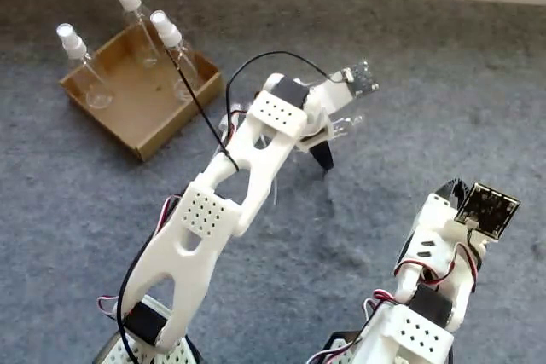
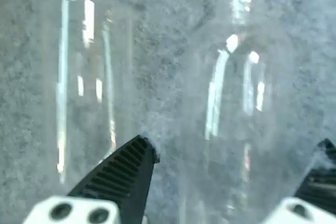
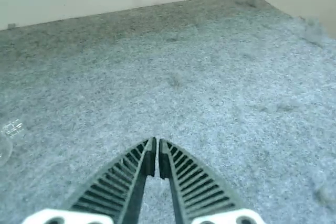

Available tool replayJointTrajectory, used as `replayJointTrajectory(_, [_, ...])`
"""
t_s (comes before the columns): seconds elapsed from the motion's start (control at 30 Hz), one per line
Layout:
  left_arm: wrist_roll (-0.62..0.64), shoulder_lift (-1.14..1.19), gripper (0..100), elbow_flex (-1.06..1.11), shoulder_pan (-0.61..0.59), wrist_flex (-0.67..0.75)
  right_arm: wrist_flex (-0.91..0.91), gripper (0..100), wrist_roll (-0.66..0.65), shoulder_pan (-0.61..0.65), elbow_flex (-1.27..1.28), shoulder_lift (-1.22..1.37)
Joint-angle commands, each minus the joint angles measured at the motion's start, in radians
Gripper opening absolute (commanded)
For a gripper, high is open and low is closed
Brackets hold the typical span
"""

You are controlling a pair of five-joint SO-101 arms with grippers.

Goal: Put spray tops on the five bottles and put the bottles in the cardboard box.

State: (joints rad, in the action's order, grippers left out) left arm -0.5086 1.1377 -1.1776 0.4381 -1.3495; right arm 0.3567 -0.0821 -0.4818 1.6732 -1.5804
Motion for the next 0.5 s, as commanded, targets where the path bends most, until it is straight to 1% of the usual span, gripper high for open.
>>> replayJointTrajectory(0.0, [-0.009, -0.012, 29, -0.136, 0.021, -0.104, 0.005, 1.2, -0.006, 0.010, 0.143, -0.001])
replayJointTrajectory(0.13, [-0.009, -0.010, 9, -0.200, 0.024, -0.121, 0.005, 1.2, -0.008, 0.016, 0.143, -0.001])
replayJointTrajectory(0.2, [-0.009, -0.010, 1, -0.203, 0.024, -0.121, 0.007, 1.2, -0.008, 0.016, 0.143, -0.001])
replayJointTrajectory(0.23, [-0.009, -0.010, 0, -0.205, 0.024, -0.123, 0.016, 1.2, -0.008, 0.018, 0.143, -0.001])
replayJointTrajectory(0.33, [-0.009, -0.010, 4, -0.206, 0.024, -0.164, 0.036, 1.2, -0.009, 0.019, 0.143, -0.007])
replayJointTrajectory(0.47, [-0.009, -0.021, 4, -0.219, 0.030, -0.233, 0.036, 1.2, -0.009, 0.019, 0.143, -0.007])
